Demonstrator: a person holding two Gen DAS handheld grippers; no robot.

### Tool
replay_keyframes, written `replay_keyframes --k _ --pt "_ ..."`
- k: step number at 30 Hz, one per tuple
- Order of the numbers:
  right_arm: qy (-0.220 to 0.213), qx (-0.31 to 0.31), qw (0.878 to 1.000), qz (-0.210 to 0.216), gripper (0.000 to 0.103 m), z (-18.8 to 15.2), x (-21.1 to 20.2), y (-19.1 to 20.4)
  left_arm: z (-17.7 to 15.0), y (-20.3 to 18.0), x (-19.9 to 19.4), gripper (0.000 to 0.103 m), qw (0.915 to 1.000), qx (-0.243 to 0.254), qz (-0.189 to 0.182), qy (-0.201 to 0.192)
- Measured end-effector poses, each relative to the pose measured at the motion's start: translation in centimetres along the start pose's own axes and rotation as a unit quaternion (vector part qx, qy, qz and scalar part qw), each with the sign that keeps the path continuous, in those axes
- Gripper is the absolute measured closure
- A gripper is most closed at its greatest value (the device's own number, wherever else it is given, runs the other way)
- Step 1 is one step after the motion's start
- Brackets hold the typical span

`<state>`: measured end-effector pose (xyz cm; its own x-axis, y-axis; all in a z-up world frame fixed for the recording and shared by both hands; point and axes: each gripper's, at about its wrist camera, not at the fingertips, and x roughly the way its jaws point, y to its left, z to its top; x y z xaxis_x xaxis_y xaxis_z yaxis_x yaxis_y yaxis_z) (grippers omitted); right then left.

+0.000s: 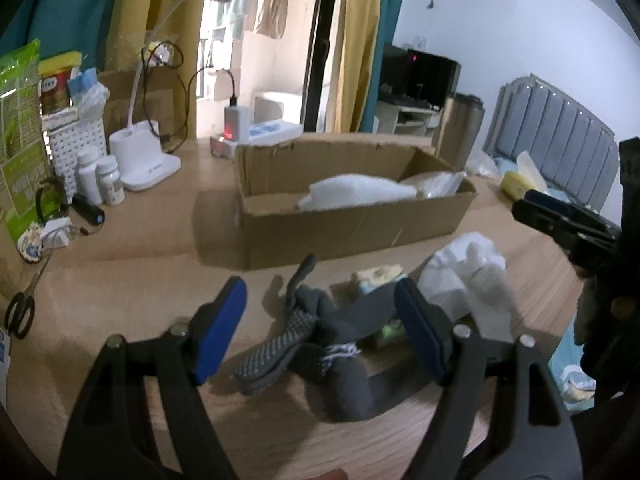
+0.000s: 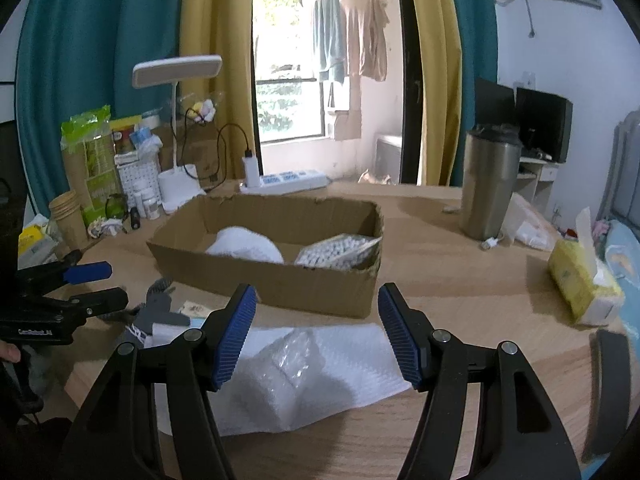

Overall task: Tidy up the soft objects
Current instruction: 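Grasp the bubble-wrap packet with the right tool while the left tool grasps the gray sock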

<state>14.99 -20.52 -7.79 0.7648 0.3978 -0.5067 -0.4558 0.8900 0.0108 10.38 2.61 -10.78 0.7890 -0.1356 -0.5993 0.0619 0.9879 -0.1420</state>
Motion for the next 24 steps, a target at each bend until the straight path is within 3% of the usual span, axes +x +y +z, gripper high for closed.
replay_keyframes --k 22,24 --pt "0.084 -0.007 0.996 0.039 0.036 -3.5 3.5 1.4 -1.8 -0.3 2.7 0.027 0.9965 0.031 0.019 0.075" --pt "0.089 -0.001 0.995 0.042 0.036 -3.6 3.7 1.2 -2.0 -0.3 2.8 0.034 0.9959 0.035 0.026 0.079"
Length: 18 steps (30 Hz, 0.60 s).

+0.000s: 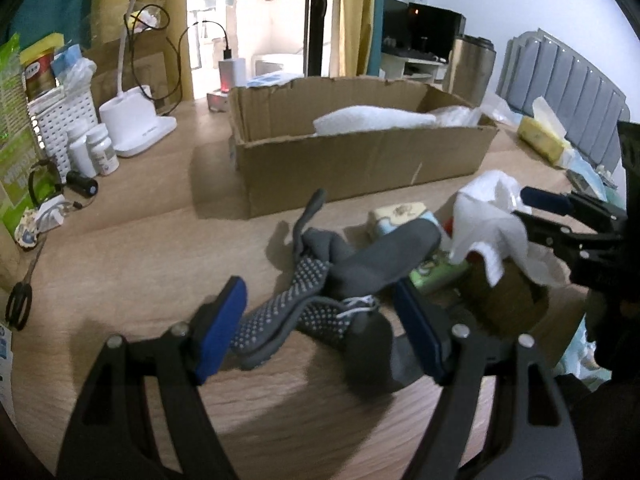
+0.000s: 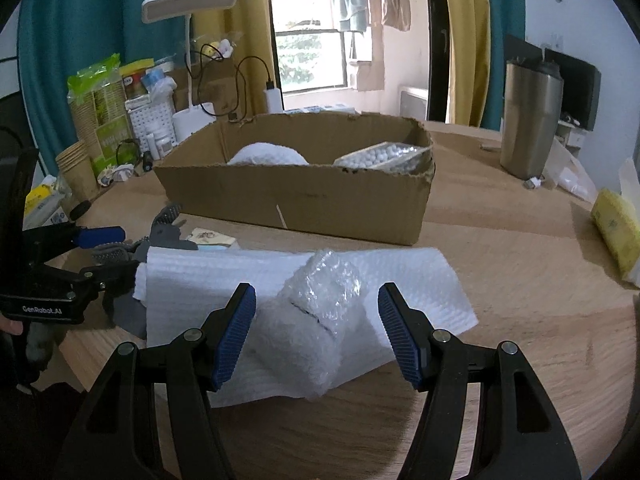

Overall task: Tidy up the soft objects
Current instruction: 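Grasp the bubble-wrap packet with the right tool while the left tool grasps the gray sock, then lift the bubble wrap in the right tool and the sock in the left tool toward the box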

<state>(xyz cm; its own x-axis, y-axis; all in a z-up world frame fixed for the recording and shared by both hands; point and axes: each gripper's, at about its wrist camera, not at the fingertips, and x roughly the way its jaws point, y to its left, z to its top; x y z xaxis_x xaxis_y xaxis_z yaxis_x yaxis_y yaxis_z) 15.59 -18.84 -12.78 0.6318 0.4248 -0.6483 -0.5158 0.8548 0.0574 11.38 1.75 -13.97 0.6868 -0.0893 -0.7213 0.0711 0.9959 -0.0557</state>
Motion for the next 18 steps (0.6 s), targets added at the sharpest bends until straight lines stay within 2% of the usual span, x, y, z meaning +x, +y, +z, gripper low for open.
replay_keyframes --k 12,15,18 --pt "0.017 0.001 1.0 0.021 0.036 -0.1 0.4 0.0 -0.3 -1.0 0.8 0.066 0.9995 0.024 -0.01 0.019" --pt "0.018 -0.005 1.0 0.023 0.045 -0.2 0.4 0.1 -0.3 -1.1 0.8 0.07 0.9994 0.028 -0.014 0.018" --pt "0.014 -0.011 1.0 0.021 0.05 -0.3 0.3 0.2 -0.4 -1.2 0.7 0.072 0.9994 0.029 -0.015 0.014"
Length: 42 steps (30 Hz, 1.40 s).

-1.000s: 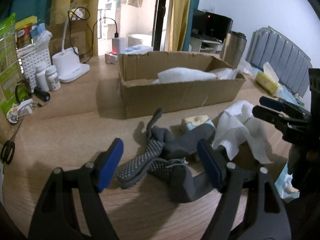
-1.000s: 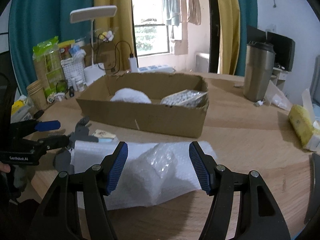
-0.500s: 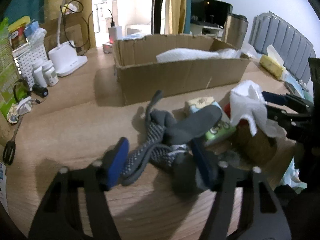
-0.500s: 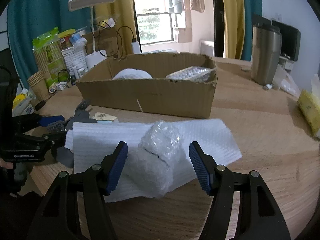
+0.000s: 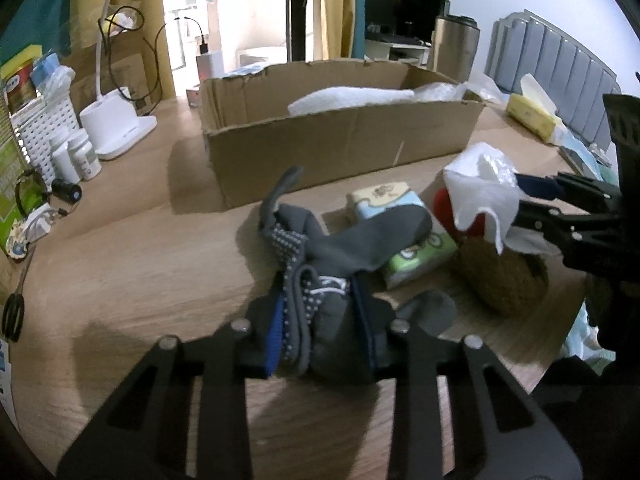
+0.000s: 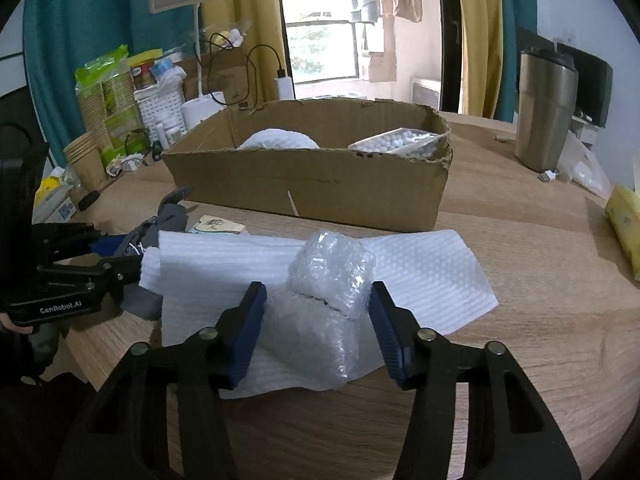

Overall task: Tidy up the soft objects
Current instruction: 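Lift the bubble wrap in the right tool and the sock in the left tool toward the box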

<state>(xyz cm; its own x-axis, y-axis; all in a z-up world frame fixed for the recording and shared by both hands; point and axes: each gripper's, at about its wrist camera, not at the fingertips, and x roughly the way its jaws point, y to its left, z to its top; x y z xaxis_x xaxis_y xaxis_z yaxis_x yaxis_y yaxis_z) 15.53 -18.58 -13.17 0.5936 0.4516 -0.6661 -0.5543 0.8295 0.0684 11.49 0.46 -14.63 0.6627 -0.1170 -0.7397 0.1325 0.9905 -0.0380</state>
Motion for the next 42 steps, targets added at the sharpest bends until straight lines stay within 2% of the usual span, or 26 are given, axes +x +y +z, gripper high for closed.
replay_keyframes --k 10,19,37,42 --pt "-0.026 0.008 1.0 0.008 0.052 0.6 -1.2 -0.5 0.6 0.3 -1.8 0.072 0.9992 -0.003 0.001 -0.04" --pt "-0.067 0.005 0.998 0.015 0.052 1.6 -3.1 -0.4 1.7 0.7 -3.4 0.072 0.9969 -0.004 -0.003 -0.078" --pt "-0.105 0.002 0.994 0.014 0.052 2.9 -4.6 -0.6 4.3 1.4 -6.0 0.072 0.989 -0.004 0.005 -0.148" --pt "-0.097 0.014 0.995 0.01 0.052 2.7 -4.5 -1.2 4.7 0.8 -6.5 0.072 0.9873 0.005 0.001 -0.159"
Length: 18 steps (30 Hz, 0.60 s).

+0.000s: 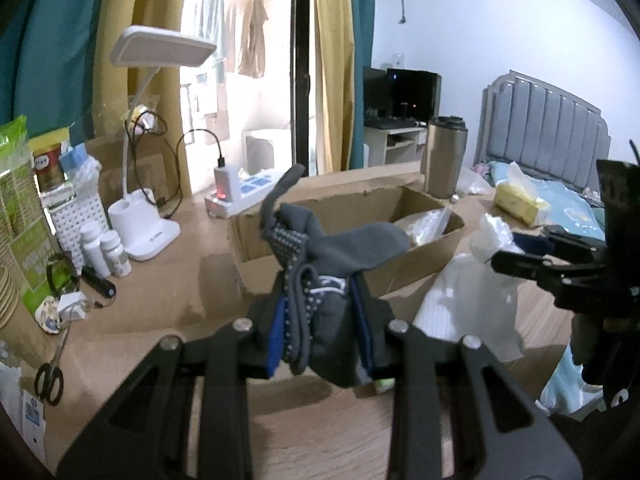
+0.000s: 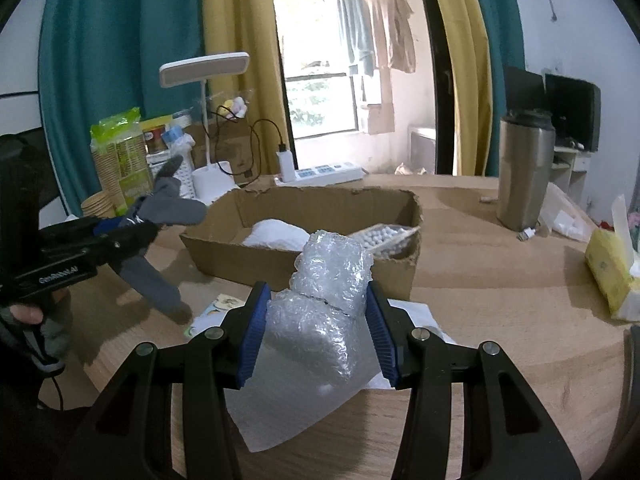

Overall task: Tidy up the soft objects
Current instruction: 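Lift the bubble wrap in the right tool and the sock in the left tool toward the box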

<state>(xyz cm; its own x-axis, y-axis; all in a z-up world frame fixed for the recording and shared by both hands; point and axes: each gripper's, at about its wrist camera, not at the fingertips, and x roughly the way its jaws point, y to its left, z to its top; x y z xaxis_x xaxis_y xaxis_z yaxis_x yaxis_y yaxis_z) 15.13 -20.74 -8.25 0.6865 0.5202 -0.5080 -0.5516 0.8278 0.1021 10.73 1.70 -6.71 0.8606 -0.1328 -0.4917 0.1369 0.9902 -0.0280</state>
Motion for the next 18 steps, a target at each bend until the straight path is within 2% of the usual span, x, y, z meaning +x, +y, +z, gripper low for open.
replay_keyframes --k 9,13,18 --pt "0.002 -0.009 0.998 0.068 0.051 -0.8 -0.2 1.5 0.1 -0.1 -0.2 0.072 1.0 -0.003 0.002 -0.004" --pt "-0.02 -0.021 0.996 0.082 0.051 0.0 -0.8 2.7 0.3 -0.1 -0.5 0.072 0.9999 -0.003 0.004 -0.009" --pt "-0.038 -0.044 0.996 0.073 0.051 1.4 -1.1 3.5 0.6 0.2 -1.0 0.072 0.9998 -0.006 0.008 -0.02"
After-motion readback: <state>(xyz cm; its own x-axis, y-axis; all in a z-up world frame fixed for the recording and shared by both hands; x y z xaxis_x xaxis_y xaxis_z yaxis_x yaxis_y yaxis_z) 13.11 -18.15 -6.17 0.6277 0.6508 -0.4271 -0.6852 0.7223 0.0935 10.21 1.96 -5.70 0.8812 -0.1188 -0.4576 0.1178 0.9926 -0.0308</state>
